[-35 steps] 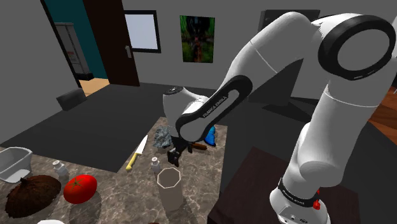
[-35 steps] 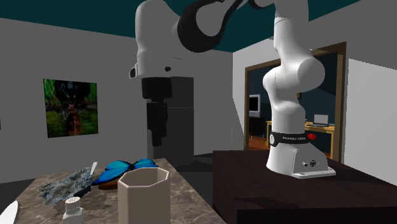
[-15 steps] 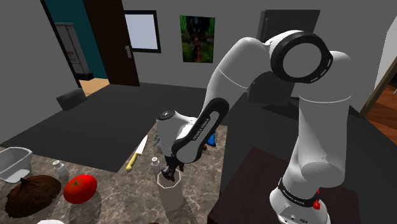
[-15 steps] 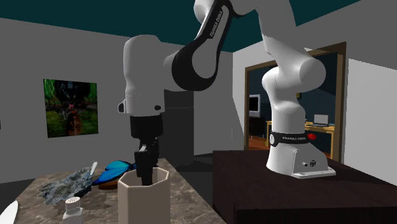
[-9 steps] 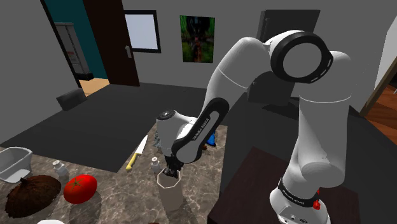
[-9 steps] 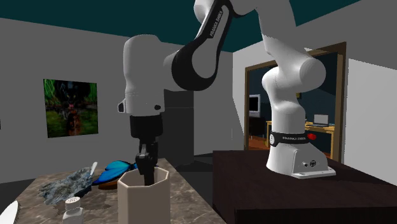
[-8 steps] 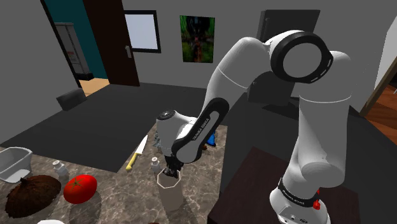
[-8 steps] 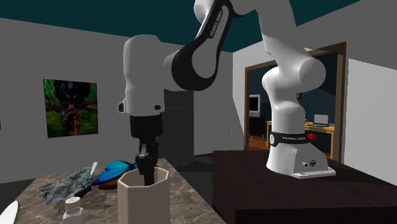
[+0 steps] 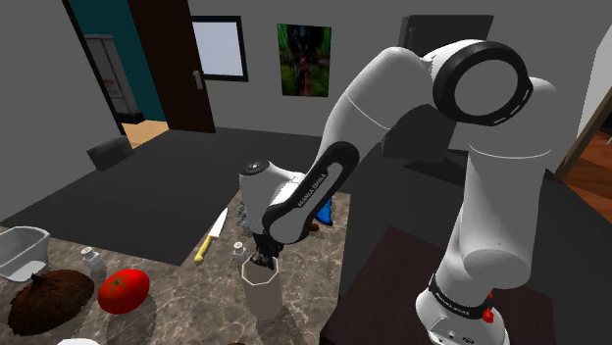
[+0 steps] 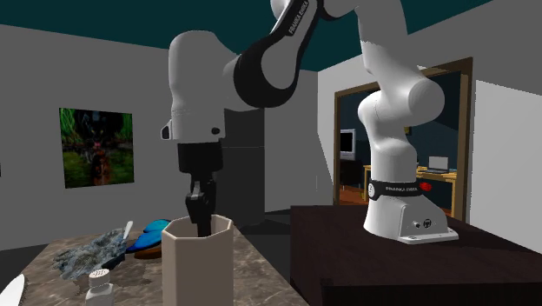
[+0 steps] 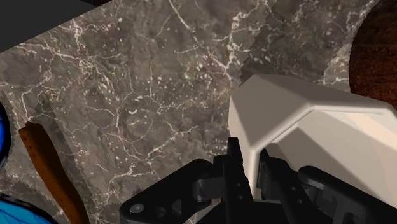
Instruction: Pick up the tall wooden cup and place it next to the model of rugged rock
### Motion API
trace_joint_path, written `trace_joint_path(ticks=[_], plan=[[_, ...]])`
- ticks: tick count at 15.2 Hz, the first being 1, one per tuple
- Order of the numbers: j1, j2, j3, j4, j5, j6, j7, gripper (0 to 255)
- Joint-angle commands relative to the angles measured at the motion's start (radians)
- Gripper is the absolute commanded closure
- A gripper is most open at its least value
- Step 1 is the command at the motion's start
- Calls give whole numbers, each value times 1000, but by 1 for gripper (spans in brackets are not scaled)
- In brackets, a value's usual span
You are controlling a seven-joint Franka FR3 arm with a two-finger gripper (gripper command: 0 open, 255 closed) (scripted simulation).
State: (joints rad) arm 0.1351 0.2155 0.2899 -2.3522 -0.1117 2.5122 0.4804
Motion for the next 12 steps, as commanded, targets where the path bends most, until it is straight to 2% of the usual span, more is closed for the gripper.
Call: trace_joint_path(ticks=[1,12], plan=[[-3,-22,5,4,13,-25,-9,255],[-13,-145,21,30,76,-166,-54,255]])
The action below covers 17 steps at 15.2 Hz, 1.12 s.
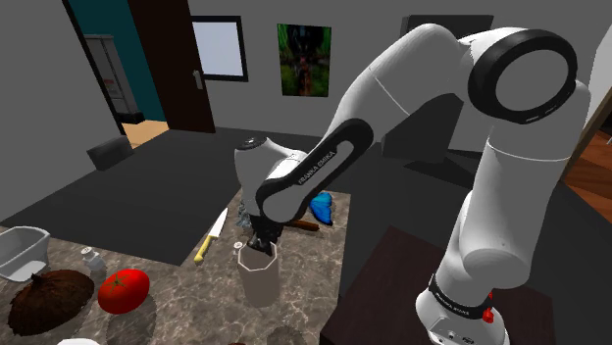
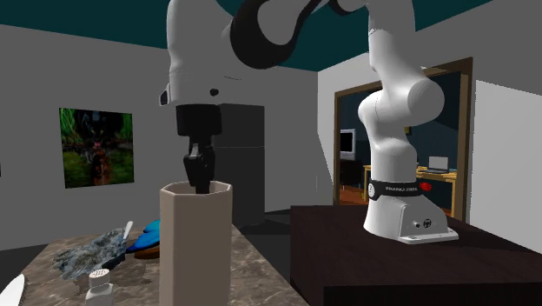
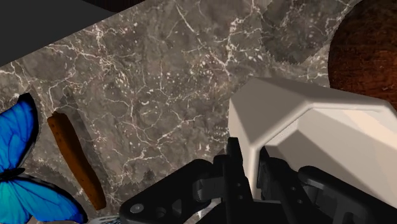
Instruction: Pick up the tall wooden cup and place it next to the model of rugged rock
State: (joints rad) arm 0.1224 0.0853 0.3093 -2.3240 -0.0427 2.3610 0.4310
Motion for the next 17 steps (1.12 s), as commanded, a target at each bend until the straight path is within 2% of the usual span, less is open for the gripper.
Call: trace_joint_path(ticks=[1,17], plan=[[-1,-24,2,5,11,-28,-8,255],[-4,-155,0,96,63,-243,-47,255]])
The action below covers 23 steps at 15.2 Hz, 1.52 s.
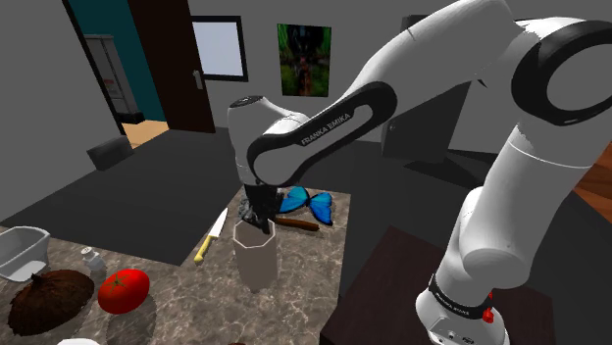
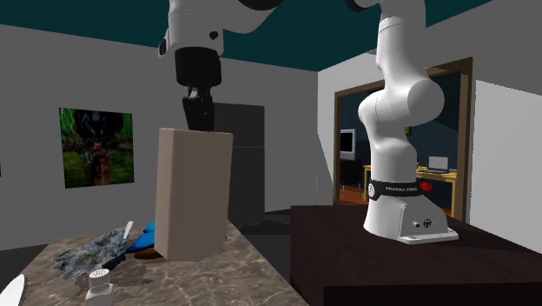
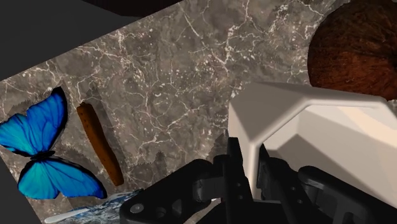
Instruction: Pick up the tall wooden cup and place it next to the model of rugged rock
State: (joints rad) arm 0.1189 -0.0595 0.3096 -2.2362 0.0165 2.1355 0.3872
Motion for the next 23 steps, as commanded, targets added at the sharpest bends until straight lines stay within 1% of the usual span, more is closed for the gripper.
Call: trace_joint_path(ticks=[1,14,19,23], plan=[[0,-17,-1,15,5,-31,-5,255],[-2,-76,-8,124,21,-196,-18,255],[-56,-17,-69,187,-7,-204,-119,255],[-96,45,-113,259,-27,-214,-196,255]])
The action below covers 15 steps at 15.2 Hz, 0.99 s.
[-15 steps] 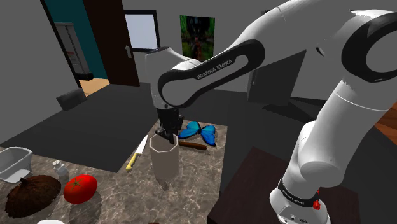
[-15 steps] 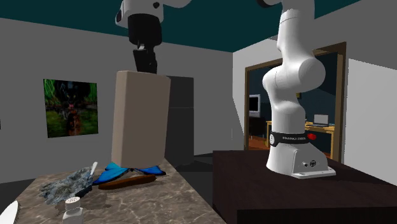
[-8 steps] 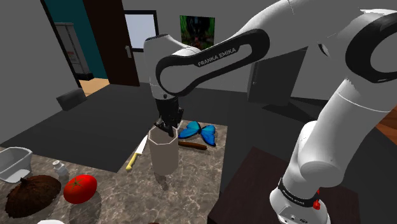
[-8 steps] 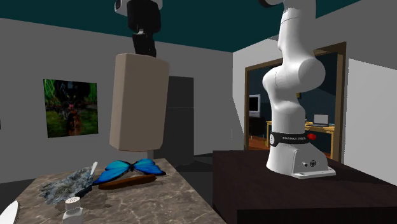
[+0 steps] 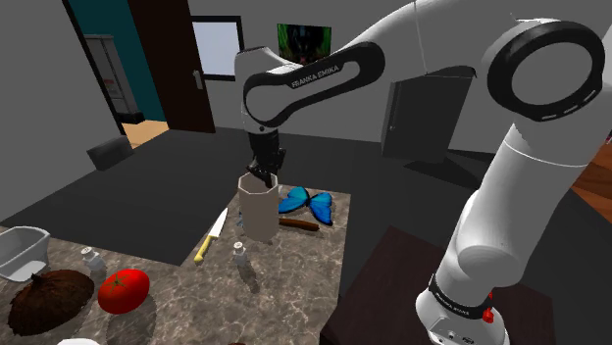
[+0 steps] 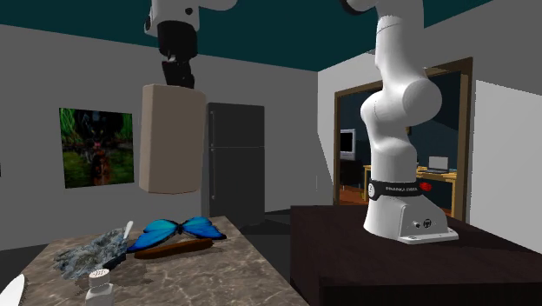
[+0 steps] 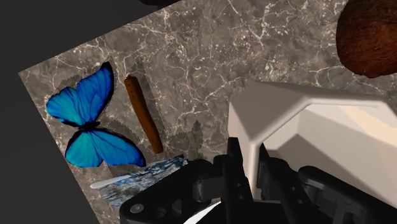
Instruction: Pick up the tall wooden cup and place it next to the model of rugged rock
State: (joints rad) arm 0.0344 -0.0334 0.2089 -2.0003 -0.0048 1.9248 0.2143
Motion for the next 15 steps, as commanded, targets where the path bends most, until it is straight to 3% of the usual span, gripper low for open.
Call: trace_joint_path(ticks=[1,6,15], plan=[[-22,36,-23,44,-10,-7,-42,255],[-76,145,-74,182,-30,-35,-141,255],[-76,176,-75,98,-36,79,-136,255]])
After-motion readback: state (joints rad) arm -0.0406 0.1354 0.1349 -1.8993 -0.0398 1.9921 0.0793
